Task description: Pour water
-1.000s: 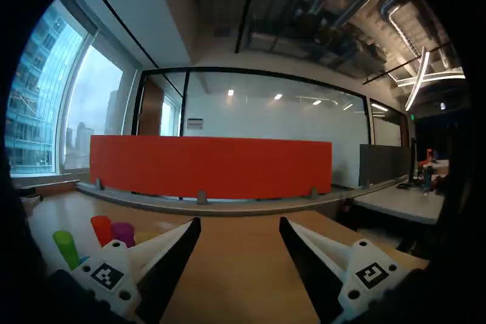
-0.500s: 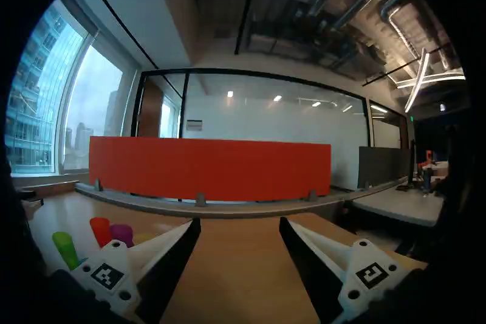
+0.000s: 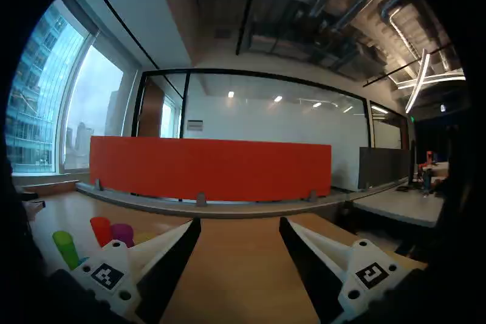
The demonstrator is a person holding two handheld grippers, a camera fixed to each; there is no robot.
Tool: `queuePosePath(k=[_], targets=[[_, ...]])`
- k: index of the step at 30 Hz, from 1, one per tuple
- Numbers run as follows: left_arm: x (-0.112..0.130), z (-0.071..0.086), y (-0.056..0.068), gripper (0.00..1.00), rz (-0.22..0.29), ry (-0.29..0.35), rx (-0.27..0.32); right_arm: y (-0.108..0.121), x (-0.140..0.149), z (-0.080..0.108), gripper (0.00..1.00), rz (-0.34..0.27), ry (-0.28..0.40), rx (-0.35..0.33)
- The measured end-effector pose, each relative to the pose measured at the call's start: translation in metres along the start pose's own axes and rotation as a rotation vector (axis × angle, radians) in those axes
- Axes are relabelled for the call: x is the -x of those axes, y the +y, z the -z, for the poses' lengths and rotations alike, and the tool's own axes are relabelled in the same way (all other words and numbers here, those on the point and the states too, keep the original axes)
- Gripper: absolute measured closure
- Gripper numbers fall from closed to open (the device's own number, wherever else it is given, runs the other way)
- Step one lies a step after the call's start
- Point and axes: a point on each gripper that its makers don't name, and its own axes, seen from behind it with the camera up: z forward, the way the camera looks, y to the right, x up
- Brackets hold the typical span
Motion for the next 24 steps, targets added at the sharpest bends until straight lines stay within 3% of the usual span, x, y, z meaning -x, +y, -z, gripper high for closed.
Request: queuePosePath(k=[12,24], targets=[[0.0,-0.002,0.0,0.0,-0.001,-0.002,0.0,-0.005,0.002,0.004,0.0,0.008,0.005,-0.022],[0.0,0.0,-0.001,0.0,-0.001,-0.003,-0.001,-0.013,0.021,-0.002,0.0,0.004,-0.003,-0.055]])
